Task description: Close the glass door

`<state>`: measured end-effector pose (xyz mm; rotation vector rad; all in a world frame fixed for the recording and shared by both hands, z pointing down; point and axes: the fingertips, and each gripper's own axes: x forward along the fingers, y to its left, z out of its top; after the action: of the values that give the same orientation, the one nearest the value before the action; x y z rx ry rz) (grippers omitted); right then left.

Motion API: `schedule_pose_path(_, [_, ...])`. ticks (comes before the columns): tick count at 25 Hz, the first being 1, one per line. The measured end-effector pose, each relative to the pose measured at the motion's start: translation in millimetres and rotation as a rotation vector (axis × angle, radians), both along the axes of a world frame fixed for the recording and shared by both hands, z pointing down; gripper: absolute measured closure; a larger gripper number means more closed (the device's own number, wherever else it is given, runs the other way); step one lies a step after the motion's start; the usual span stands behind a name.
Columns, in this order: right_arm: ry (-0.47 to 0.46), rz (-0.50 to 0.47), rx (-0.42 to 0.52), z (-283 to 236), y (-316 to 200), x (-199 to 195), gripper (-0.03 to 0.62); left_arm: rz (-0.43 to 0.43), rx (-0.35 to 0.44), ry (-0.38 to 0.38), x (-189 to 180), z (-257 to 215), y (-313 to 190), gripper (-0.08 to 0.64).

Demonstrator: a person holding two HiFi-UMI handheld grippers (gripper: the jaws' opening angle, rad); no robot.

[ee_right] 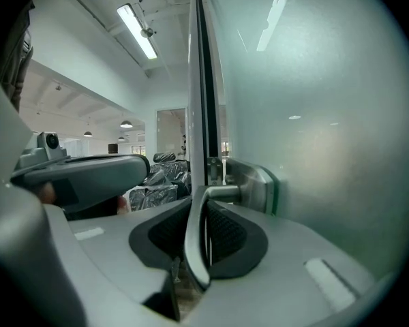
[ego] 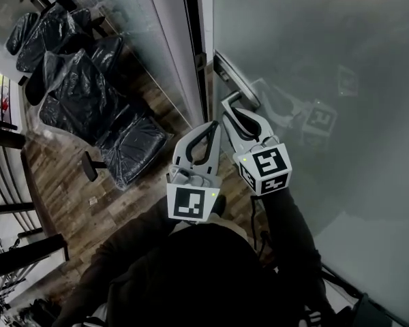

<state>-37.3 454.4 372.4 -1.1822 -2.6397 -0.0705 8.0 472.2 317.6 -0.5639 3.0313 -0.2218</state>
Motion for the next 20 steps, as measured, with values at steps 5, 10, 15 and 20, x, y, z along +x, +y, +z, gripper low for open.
schedule_pose_path(5, [-0.001,-0.007,-0.003,6,17,19,0.527,-0.007,0.006,0.001,18,3,20,0.563])
schedule_pose_path(10, [0.004,-0.012,-0.013,6,15,21,0.528,-0.007,-0.005,-0.013,19,-3,22,0.563])
schedule_pose_path(15, [0.0,-0.013,-0.012,4,17,23,0.528,0.001,-0.029,-0.036,21,-14,26,0.563])
schedule_pose_path(20, [-0.003,-0.013,0.0,-1,18,25,0.529,0.0,-0.021,-0.035,24,-21,30,0.563])
